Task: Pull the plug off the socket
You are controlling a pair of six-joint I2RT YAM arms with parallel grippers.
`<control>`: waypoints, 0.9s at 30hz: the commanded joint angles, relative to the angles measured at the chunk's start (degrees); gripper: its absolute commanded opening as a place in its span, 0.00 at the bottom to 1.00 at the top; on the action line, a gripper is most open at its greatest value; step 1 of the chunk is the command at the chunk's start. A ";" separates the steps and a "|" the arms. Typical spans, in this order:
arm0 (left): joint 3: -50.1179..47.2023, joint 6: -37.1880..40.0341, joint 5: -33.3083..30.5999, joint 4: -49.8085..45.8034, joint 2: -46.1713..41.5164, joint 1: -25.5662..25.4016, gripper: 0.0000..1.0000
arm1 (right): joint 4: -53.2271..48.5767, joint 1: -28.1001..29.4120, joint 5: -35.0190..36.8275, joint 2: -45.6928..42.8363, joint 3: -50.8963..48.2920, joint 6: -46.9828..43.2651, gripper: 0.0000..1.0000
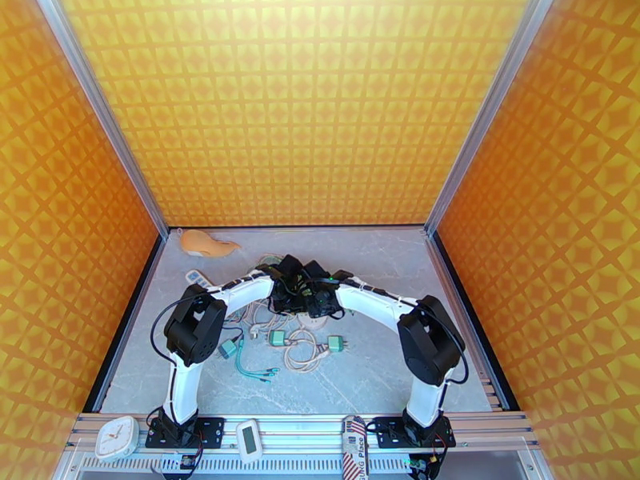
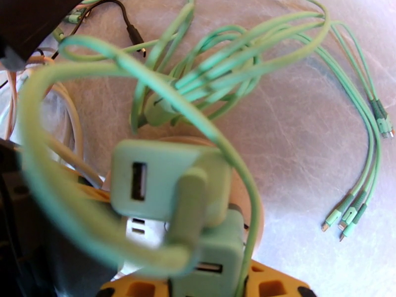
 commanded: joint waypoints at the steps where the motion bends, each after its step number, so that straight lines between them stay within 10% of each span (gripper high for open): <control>1: -5.15 1.38 -4.32 -4.62 8.93 -2.53 0.26 | 3.23 -2.88 -7.04 -4.40 -0.52 -1.96 0.22; 27: -5.54 1.45 -4.31 -4.50 8.84 -2.56 0.25 | 0.43 7.06 0.40 -1.50 3.45 -1.94 0.23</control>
